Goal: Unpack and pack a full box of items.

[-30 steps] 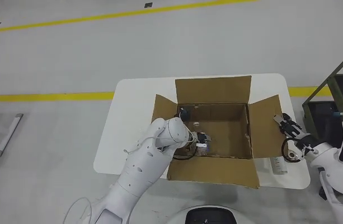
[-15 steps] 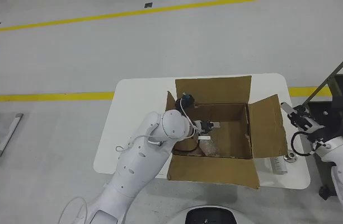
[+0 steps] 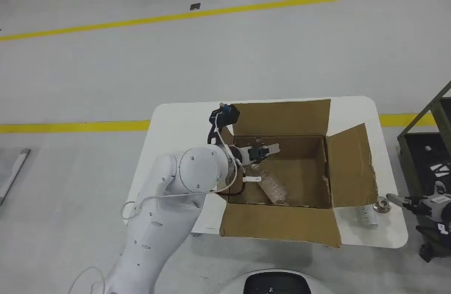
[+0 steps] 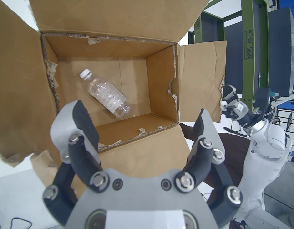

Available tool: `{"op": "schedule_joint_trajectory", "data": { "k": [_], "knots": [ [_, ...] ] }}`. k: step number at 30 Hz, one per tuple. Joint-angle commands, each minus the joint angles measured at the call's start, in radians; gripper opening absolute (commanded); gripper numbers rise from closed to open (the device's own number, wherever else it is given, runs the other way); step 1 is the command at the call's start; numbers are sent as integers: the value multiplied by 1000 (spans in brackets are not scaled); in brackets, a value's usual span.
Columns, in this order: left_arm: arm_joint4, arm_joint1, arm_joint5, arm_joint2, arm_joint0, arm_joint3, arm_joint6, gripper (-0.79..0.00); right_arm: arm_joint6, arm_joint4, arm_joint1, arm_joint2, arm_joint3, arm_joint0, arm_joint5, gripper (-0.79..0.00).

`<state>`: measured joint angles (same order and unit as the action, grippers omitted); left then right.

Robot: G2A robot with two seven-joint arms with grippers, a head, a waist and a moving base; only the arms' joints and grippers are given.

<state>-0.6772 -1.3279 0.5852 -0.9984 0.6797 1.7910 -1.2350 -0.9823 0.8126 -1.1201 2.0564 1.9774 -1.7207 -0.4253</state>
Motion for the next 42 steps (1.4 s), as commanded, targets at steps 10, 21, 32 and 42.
{"op": "schedule_joint_trajectory", "data": {
  "k": [10,21,32,42],
  "knots": [
    [-23,10,-15,-9,-1,12,-15,0,16,5,0,-6,7,-5,-7,0],
    [-23,10,-15,-9,-1,12,-15,0,1,251,-5,-220,47,21,213,0],
    [-23,10,-15,-9,-1,12,-15,0,-43,236,-12,-376,-107,161,349,-406],
    [-23,10,-15,-9,-1,12,-15,0,-15,240,-10,-423,-184,181,324,-172]
  ]
}}
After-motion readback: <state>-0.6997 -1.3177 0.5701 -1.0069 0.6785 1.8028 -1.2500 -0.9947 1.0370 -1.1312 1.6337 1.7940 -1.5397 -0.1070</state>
